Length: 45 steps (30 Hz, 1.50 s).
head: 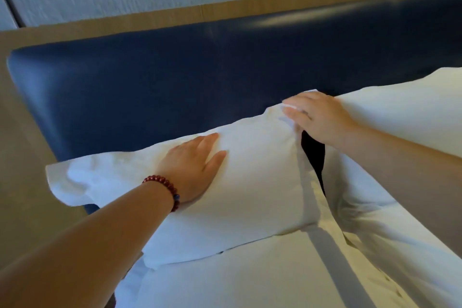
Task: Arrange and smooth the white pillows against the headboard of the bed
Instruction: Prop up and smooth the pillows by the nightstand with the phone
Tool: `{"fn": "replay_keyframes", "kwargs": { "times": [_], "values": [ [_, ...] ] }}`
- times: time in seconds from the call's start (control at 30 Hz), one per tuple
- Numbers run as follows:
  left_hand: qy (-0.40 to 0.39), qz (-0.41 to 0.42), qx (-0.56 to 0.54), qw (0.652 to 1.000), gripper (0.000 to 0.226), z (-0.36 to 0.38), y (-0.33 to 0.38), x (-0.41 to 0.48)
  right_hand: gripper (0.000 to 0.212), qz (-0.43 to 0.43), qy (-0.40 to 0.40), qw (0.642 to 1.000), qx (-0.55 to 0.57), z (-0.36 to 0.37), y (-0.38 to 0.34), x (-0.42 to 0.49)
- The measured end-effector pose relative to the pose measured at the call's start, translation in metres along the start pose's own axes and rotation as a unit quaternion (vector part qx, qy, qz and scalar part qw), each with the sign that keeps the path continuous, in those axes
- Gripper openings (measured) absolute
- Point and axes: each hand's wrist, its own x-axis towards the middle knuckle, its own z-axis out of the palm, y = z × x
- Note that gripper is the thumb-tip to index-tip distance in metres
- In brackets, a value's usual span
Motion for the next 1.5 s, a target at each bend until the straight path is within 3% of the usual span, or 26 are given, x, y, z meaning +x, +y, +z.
{"fn": "replay_keyframes", "kwargs": {
  "times": [0.1,0.2,0.27,0.33,0.47,0.53,0.6,0.63,0.77,0.93,1.07,1.13,1.23,1.27,1.33,1.4,1.43,1.5],
  "values": [
    [-0.004,-0.012,-0.013,1.000,0.059,-0.004,-0.005,-0.010,0.042,0.058,0.022,0.995,0.072,-0.008,0.015,0.006],
    [-0.013,-0.019,0.004,1.000,0.053,-0.014,-0.003,0.000,0.046,0.167,0.045,0.972,0.159,-0.011,0.013,0.017],
    [-0.014,-0.030,0.024,0.999,0.055,-0.023,0.004,0.015,0.058,0.270,0.046,0.931,0.242,-0.016,0.012,0.024],
    [0.000,-0.028,0.015,0.999,0.061,-0.030,0.019,0.030,0.053,0.328,0.011,0.886,0.327,-0.019,0.017,0.025],
    [0.011,0.039,-0.032,0.999,0.068,-0.030,0.066,0.057,0.022,0.332,-0.020,0.827,0.453,-0.023,0.021,0.019],
    [-0.018,0.056,-0.031,0.998,0.069,-0.021,0.075,0.066,0.017,0.339,-0.006,0.792,0.508,-0.030,0.023,0.015],
    [-0.040,0.047,-0.019,0.998,0.071,-0.005,0.071,0.067,0.014,0.356,-0.012,0.733,0.580,-0.037,0.028,0.010],
    [-0.035,0.049,-0.011,0.998,0.072,0.002,0.068,0.065,0.013,0.366,-0.022,0.725,0.583,-0.036,0.033,0.008],
    [-0.003,0.072,0.010,0.997,0.074,0.015,0.065,0.062,0.017,0.406,-0.006,0.789,0.461,-0.022,0.036,0.008],
    [-0.023,0.057,0.008,0.998,0.072,0.008,0.065,0.059,0.030,0.422,0.073,0.803,0.415,-0.021,0.027,0.010],
    [-0.009,0.038,0.035,0.999,0.069,-0.006,0.053,0.044,0.022,0.288,0.150,0.917,0.233,-0.023,-0.007,0.002],
    [-0.008,0.019,0.048,0.999,0.068,-0.012,0.037,0.030,0.025,0.171,0.110,0.943,0.264,-0.025,-0.041,-0.001],
    [-0.007,-0.010,0.066,0.998,0.071,-0.018,0.000,-0.004,0.033,0.006,-0.071,0.969,0.237,-0.011,-0.071,-0.003],
    [0.003,-0.027,0.088,0.996,0.076,-0.021,-0.015,-0.017,0.035,-0.010,-0.126,0.975,0.183,-0.004,-0.068,-0.003],
    [0.040,-0.080,0.111,0.990,0.079,-0.026,-0.045,-0.044,0.035,0.054,-0.167,0.981,0.088,0.001,-0.059,0.001],
    [0.085,-0.122,0.088,0.985,0.063,-0.032,-0.069,-0.069,0.041,0.135,-0.115,0.984,0.029,-0.002,-0.069,0.004],
    [0.111,-0.132,0.070,0.983,0.055,-0.035,-0.077,-0.080,0.042,0.127,-0.072,0.989,0.025,-0.002,-0.083,0.005],
    [0.163,-0.153,0.018,0.974,0.048,-0.042,-0.086,-0.102,0.036,0.022,0.017,0.995,0.100,-0.004,-0.129,-0.002]
  ]
}}
